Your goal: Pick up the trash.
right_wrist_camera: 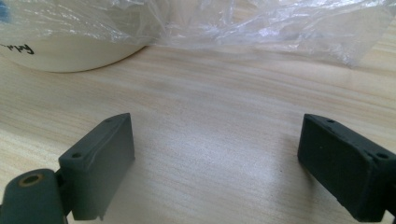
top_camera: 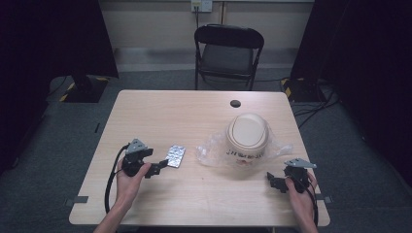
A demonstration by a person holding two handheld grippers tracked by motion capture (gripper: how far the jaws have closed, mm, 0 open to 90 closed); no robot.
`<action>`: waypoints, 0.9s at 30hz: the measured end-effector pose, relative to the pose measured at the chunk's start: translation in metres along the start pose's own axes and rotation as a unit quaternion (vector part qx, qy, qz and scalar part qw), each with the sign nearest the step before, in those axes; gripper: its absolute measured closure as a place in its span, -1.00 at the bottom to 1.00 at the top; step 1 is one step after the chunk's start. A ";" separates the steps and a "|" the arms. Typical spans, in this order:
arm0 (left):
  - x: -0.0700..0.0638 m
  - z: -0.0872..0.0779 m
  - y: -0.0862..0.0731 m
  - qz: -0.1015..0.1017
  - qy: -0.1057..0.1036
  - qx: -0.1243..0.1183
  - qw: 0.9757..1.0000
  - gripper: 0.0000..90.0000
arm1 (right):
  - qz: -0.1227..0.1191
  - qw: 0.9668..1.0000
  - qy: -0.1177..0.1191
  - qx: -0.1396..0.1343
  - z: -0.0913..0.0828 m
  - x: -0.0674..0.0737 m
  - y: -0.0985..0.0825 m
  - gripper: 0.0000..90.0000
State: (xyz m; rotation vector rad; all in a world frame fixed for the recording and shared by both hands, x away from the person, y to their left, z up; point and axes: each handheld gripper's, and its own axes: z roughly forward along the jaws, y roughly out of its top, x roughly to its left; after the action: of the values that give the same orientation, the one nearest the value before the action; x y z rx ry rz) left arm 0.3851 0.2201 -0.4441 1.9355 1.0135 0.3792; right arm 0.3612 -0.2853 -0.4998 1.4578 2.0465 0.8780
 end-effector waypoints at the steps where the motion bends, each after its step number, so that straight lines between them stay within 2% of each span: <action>1: -0.003 0.002 0.004 0.002 -0.006 -0.003 1.000 -0.56 | 0.000 1.000 0.000 0.000 0.000 0.000 0.000 -0.77; 2: -0.003 0.002 0.004 0.002 -0.006 -0.003 1.000 -0.56 | 0.000 1.000 0.000 0.000 0.000 0.000 0.000 -0.77; 3: -0.009 0.006 0.012 0.014 -0.011 -0.002 1.000 -0.56 | 0.000 1.000 0.000 0.000 0.000 0.000 0.000 -0.77; 8: -0.025 0.017 0.031 0.033 -0.029 -0.011 0.999 -0.56 | 0.000 1.000 0.000 0.000 0.000 0.000 0.000 -0.77; 11: -0.031 0.022 0.037 0.037 -0.035 -0.013 0.999 -0.56 | -0.001 1.000 0.000 0.000 0.000 0.000 0.000 -0.77; 12: -0.036 0.027 0.043 0.045 -0.045 -0.015 0.998 -0.56 | 0.000 1.000 0.000 0.000 0.000 0.000 0.000 -0.77; 16: -0.044 0.035 0.052 0.042 -0.061 -0.020 0.997 -0.56 | -0.001 1.000 0.000 0.000 0.000 0.000 0.000 -0.77; 20: -0.050 0.040 0.059 0.054 -0.061 -0.023 0.996 -0.56 | -0.001 1.000 0.000 0.000 0.000 0.000 0.000 -0.77; 21: -0.054 0.043 0.063 0.055 -0.071 -0.027 0.996 -0.57 | -0.001 1.000 0.000 0.000 0.000 0.000 0.000 -0.77; 22: -0.054 0.043 0.063 0.055 -0.071 -0.027 0.996 -0.57 | -0.001 1.000 0.000 0.000 0.000 0.000 0.000 -0.77; 23: -0.059 0.046 0.068 0.064 -0.082 -0.035 0.994 -0.59 | -0.001 1.000 0.000 0.000 0.000 0.000 0.000 -0.77; 27: -0.067 0.053 0.079 0.060 -0.107 -0.035 0.992 -0.62 | 0.000 1.000 -0.001 0.000 0.000 0.000 0.000 -0.77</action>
State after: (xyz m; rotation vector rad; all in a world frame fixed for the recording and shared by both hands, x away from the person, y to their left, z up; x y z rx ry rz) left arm 0.4153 0.1162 -0.4005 1.9319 0.7397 0.2636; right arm 0.3612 -0.2853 -0.4998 1.4575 2.0457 0.8768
